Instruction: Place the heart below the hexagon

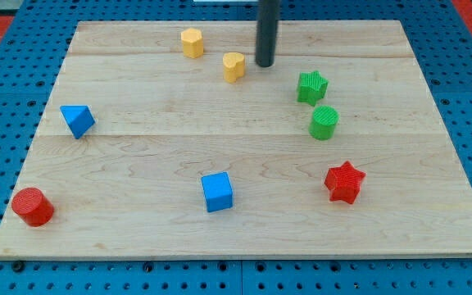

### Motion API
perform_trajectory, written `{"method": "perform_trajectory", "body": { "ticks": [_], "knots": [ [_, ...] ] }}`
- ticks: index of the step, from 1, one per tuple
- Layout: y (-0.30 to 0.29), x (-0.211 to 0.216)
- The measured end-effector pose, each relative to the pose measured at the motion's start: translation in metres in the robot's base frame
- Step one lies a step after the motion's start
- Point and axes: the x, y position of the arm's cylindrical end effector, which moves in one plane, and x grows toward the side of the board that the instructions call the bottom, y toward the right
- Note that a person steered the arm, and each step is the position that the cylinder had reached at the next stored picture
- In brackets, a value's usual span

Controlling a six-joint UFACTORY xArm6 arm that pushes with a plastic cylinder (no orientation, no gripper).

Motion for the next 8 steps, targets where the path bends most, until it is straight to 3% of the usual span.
{"method": "perform_trajectory", "body": {
  "ticks": [1, 2, 4, 8],
  "knots": [
    [-0.056, 0.017],
    [-0.062, 0.017],
    [-0.017, 0.017],
    [-0.028, 0.021]
  ]
}}
